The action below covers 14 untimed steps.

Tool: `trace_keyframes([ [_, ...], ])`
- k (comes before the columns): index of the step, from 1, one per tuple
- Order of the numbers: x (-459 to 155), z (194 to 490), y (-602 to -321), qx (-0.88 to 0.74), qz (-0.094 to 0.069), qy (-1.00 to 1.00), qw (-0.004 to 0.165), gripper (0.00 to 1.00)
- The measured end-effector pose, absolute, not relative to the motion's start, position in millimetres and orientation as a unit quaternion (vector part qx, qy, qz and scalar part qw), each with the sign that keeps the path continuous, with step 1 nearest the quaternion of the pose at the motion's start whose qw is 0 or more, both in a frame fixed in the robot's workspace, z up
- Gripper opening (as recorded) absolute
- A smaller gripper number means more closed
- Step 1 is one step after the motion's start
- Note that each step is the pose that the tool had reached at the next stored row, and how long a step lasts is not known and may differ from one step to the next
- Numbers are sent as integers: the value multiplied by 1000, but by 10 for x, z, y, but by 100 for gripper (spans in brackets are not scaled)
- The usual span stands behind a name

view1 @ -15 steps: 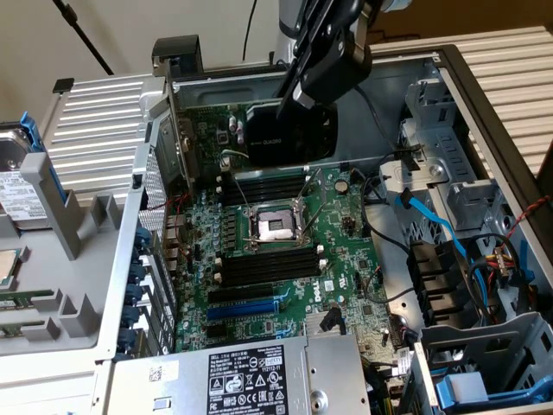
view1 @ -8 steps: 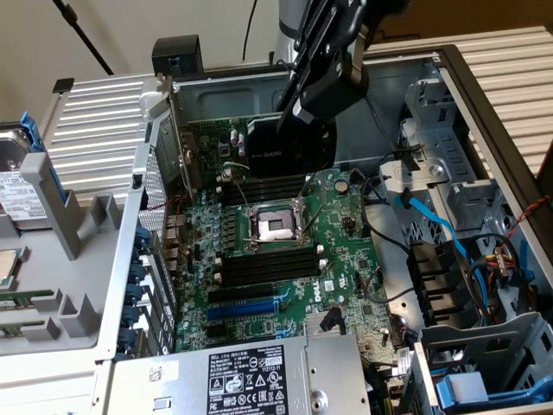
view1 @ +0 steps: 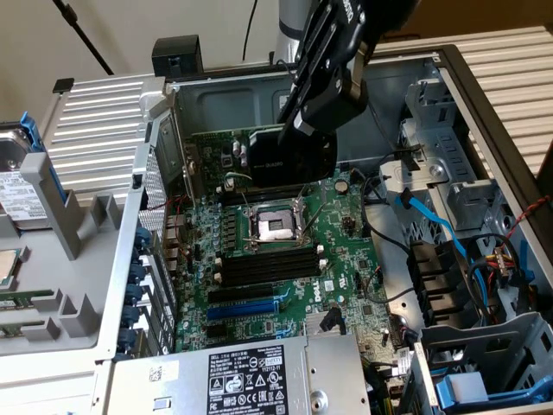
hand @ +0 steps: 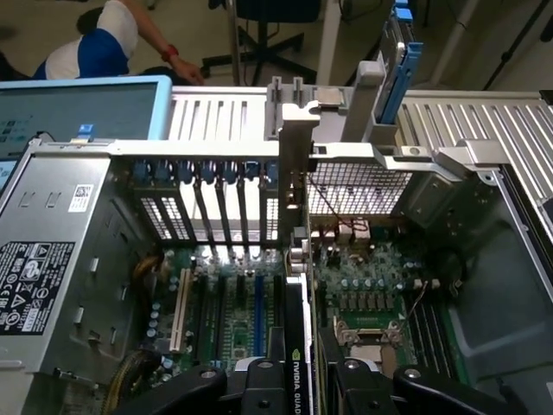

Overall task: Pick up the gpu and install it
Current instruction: 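Pick up the gpu and move the gpu toward the slot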

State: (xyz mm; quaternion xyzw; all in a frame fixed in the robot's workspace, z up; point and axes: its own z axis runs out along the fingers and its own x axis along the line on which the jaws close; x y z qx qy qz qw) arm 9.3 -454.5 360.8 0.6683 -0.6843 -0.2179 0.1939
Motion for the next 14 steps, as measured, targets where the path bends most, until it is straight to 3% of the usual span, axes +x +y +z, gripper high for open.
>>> trace_keyframes([
  [14, 96, 3587, -4545, 667, -221, -683, 197, 26],
])
